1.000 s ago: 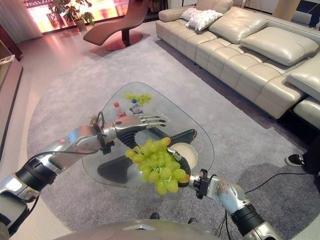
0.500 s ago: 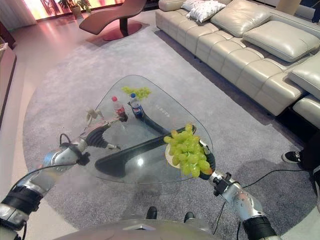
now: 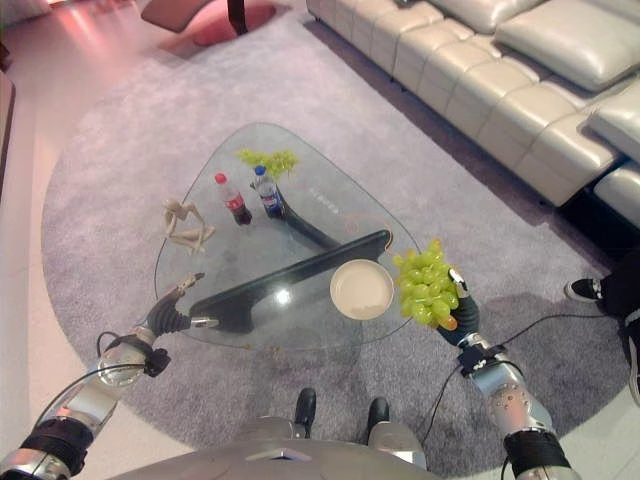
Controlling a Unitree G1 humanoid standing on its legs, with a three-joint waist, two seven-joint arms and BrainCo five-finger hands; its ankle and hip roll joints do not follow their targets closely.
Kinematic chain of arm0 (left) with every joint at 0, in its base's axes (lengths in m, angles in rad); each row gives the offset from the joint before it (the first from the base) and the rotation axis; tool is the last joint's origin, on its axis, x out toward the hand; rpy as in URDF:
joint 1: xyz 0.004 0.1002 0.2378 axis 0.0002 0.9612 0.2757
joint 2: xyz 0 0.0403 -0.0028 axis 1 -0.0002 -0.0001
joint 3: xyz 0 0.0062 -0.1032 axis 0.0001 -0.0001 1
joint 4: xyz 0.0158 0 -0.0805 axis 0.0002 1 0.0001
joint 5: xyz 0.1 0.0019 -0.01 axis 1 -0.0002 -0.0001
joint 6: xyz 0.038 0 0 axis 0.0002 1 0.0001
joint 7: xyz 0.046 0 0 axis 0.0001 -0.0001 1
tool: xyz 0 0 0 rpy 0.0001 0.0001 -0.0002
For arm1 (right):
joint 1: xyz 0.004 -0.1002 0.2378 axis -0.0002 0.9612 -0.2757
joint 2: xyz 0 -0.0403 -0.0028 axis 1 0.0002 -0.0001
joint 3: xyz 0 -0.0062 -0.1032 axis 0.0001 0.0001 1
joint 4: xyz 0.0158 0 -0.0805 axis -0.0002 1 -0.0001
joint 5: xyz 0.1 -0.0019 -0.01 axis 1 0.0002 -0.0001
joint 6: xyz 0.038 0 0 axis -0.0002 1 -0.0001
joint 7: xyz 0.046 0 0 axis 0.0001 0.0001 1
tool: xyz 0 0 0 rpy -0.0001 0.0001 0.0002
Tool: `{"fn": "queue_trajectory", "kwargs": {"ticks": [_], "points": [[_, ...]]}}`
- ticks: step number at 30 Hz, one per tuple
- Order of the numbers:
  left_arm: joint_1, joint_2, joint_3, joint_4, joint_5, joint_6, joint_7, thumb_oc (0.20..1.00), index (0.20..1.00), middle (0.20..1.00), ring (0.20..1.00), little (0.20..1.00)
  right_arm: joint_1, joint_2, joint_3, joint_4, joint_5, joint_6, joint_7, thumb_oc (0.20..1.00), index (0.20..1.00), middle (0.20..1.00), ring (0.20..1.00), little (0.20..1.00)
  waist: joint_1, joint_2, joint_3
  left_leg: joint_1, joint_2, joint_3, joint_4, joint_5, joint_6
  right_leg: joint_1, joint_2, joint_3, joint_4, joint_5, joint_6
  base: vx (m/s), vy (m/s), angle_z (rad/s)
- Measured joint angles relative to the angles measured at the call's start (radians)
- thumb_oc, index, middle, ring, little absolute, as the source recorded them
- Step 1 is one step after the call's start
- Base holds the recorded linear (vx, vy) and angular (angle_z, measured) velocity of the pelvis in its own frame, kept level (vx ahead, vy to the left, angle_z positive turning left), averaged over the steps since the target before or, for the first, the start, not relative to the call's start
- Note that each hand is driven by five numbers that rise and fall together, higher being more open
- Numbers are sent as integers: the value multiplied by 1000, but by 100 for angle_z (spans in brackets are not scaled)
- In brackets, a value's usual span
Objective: Pick up fruits into the plate
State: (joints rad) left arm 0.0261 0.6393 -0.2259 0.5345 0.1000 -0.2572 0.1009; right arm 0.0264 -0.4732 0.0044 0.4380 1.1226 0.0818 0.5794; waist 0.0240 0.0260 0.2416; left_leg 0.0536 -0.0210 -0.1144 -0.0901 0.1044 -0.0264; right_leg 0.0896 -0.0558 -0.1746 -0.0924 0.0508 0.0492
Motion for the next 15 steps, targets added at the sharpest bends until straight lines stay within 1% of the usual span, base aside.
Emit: {"fn": "queue_trajectory", "kwargs": {"ticks": [2,3,6,7,8,9,10,13,15], "points": [[-1,-14,-8,21,-16,0,12,1000,1000,1000,1000,1000,-18,-13,-9,14,-14,-24,-37,200,200,200,200,200,2,8,28,-11,0,-4,1,6,-5,-8,1,-4,0,0,0,-129,-3,4],[-8,-37,-10,46,-33,-3,33,1000,1000,1000,1000,1000,-46,-32,-10,23,-38,-41,-53,200,200,200,200,200,2,18,47,-27,0,-5,2,13,-11,-27,1,-3,0,3,1,-179,-6,3],[-49,-76,-55,118,-70,-4,60,1000,1000,1000,1000,1000,-155,-64,-10,88,-95,-92,-102,200,200,200,200,200,4,42,115,-73,3,-8,2,32,-23,-72,5,-5,0,21,-6,-143,-6,1],[-60,-86,-59,129,-76,-4,67,1000,1000,1000,1000,1000,-172,-64,-10,99,-106,-100,-112,200,200,200,200,200,3,45,127,-79,4,-10,2,33,-24,-78,6,-6,0,21,-7,-141,11,3],[-75,-101,-75,144,-83,-9,77,1000,1000,1000,1000,1000,-206,-67,-8,113,-129,-116,-128,200,200,200,200,200,12,52,153,-94,5,-12,3,38,-26,-94,9,-8,1,23,-8,-116,14,2],[-83,-107,-83,151,-88,-10,83,1000,1000,1000,1000,1000,-217,-69,-8,113,-136,-125,-134,200,200,200,200,200,11,55,161,-103,5,-14,5,39,-27,-100,9,-8,0,23,-8,-151,26,3],[-105,-119,-94,159,-102,-9,90,1000,1000,1000,1000,1000,-252,-70,-8,114,-157,-144,-151,200,200,200,200,200,14,62,197,-116,5,-16,11,41,-28,-110,12,-10,1,28,-11,-92,23,3],[-134,-124,-110,175,-124,-12,103,1000,1000,1000,1000,1000,-306,-70,-5,114,-205,-166,-183,200,200,200,200,200,25,65,244,-141,6,-20,14,47,-35,-133,16,-14,1,33,-15,-112,52,4],[-156,-128,-128,197,-141,-20,111,1000,1000,1000,1000,1000,-335,-75,-3,114,-240,-182,-203,200,200,200,200,200,26,71,261,-170,6,-32,19,50,-38,-154,17,-28,1,33,-15,-101,67,13]]}}
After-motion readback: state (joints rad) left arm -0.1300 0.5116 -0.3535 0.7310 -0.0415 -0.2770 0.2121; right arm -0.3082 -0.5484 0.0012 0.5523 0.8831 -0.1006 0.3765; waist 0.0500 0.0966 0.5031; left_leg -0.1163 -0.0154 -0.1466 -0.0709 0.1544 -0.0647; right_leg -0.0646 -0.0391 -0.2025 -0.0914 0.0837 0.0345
